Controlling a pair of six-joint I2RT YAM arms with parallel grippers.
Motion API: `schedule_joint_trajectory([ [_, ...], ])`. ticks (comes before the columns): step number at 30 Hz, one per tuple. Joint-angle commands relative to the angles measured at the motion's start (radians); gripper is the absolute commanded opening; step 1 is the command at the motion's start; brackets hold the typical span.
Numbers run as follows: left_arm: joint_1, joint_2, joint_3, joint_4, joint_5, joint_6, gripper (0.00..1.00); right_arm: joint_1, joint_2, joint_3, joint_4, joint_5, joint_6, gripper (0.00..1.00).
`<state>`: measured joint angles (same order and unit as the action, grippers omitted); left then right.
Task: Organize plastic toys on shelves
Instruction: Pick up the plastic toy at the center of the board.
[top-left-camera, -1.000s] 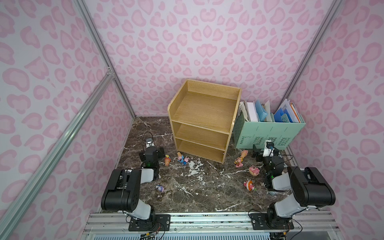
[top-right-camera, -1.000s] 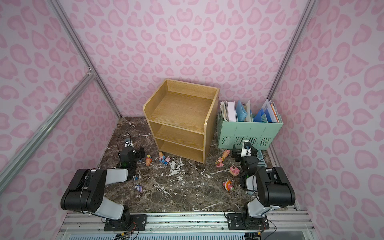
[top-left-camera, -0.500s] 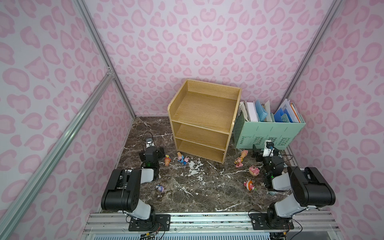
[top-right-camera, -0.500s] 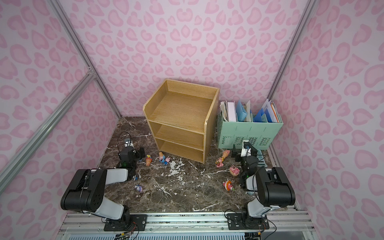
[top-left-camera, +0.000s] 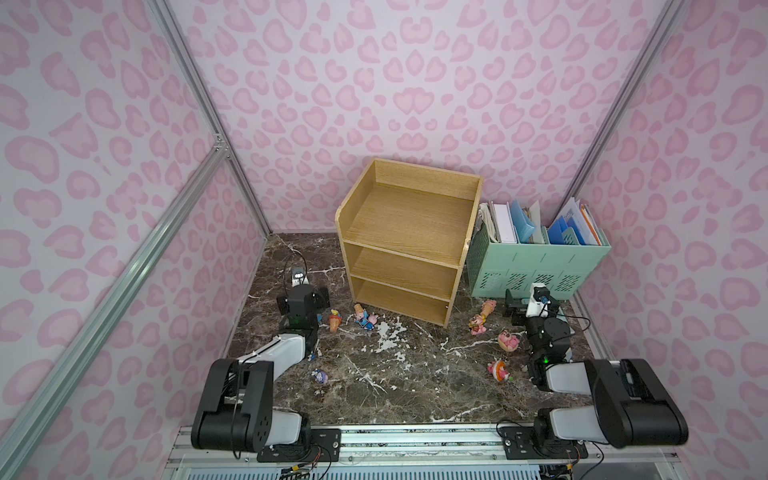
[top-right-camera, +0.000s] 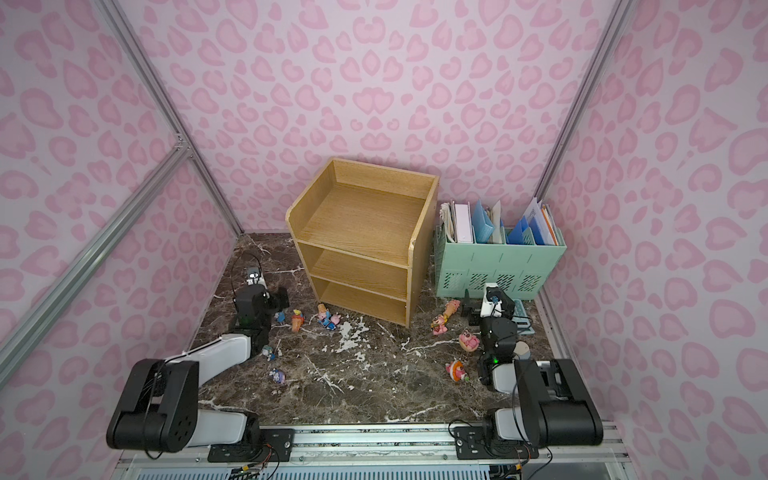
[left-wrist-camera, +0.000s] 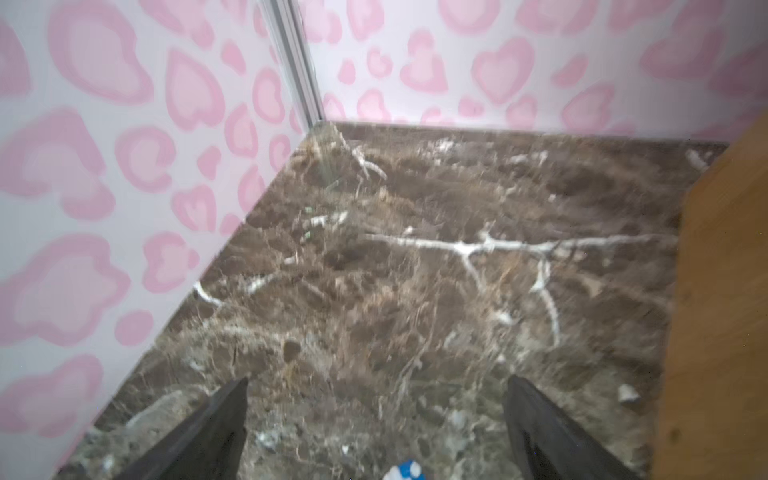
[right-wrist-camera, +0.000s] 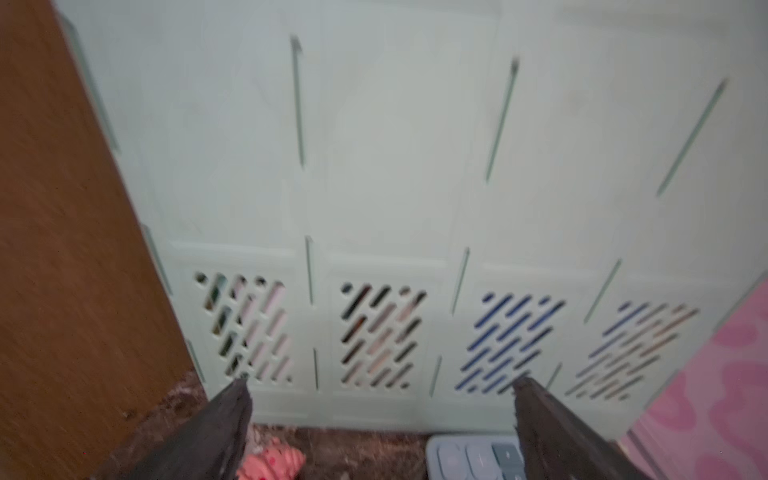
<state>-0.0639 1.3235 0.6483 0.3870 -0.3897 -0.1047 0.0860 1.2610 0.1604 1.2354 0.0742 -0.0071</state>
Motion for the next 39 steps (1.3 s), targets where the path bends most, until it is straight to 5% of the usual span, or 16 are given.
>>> schedule_joint_trajectory([
  [1,0.004,-0.064,0.213,-0.535,-0.024,-0.117,0.99,0.021,-0.216,0.062,-0.309,0.006,-0.009,1.00],
  [6,0.004,-0.041,0.462,-0.985,0.060,-0.333,0.98,0.022,-0.588,0.086,-0.617,-0.022,0.311,1.00],
  [12,0.003,-0.208,0.273,-0.941,0.350,-0.449,0.92,0.018,-1.017,0.001,-0.713,-0.183,0.545,1.00],
  [19,0.000,-0.505,0.026,-0.719,0.589,-0.549,0.94,0.029,-1.080,0.087,-1.016,-0.412,0.567,1.00],
  [25,-0.001,-0.579,-0.024,-0.633,0.764,-0.606,0.98,0.102,-1.048,0.069,-1.046,-0.489,0.627,1.00],
  [30,-0.031,-0.549,-0.063,-0.573,0.870,-0.625,0.96,0.365,-0.872,0.106,-1.058,-0.328,0.579,0.99],
  [34,-0.076,-0.486,-0.091,-0.643,0.769,-0.617,0.94,0.711,-0.782,0.136,-1.042,-0.027,0.506,0.99],
  [39,-0.077,-0.412,-0.092,-0.742,0.607,-0.572,0.94,0.997,-0.629,0.113,-0.924,0.186,0.514,0.99],
])
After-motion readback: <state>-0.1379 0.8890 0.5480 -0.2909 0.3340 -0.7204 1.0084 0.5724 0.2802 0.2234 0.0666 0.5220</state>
